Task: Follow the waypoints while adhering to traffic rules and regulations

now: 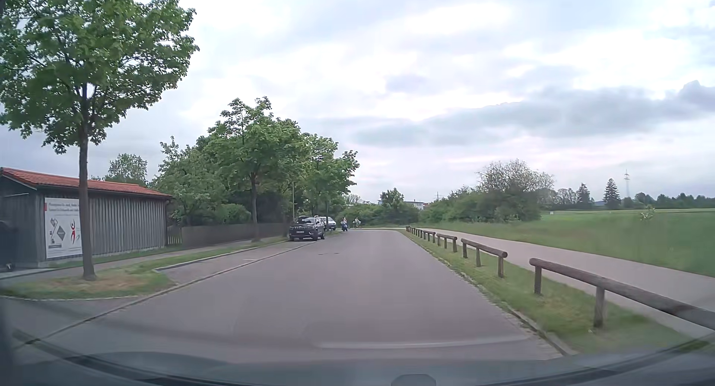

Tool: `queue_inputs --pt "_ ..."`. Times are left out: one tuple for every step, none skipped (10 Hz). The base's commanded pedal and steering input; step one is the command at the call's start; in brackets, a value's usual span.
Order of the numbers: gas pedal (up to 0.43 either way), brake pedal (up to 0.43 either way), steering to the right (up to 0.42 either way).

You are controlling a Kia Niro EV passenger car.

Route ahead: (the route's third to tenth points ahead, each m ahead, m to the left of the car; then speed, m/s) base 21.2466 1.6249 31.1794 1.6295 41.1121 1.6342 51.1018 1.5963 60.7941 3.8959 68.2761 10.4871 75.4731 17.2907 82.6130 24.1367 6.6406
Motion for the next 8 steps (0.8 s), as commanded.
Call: queue_inputs --pt "0.130 0.000 0.000" --pt "0.130 0.000 0.000" --pt "0.130 0.000 0.000" --pt "0.130 0.000 -0.001" --pt "0.130 0.000 -0.001" --pt "0.130 0.000 -0.001" --pt "0.130 0.000 0.000" --pt "0.130 0.000 0.000"
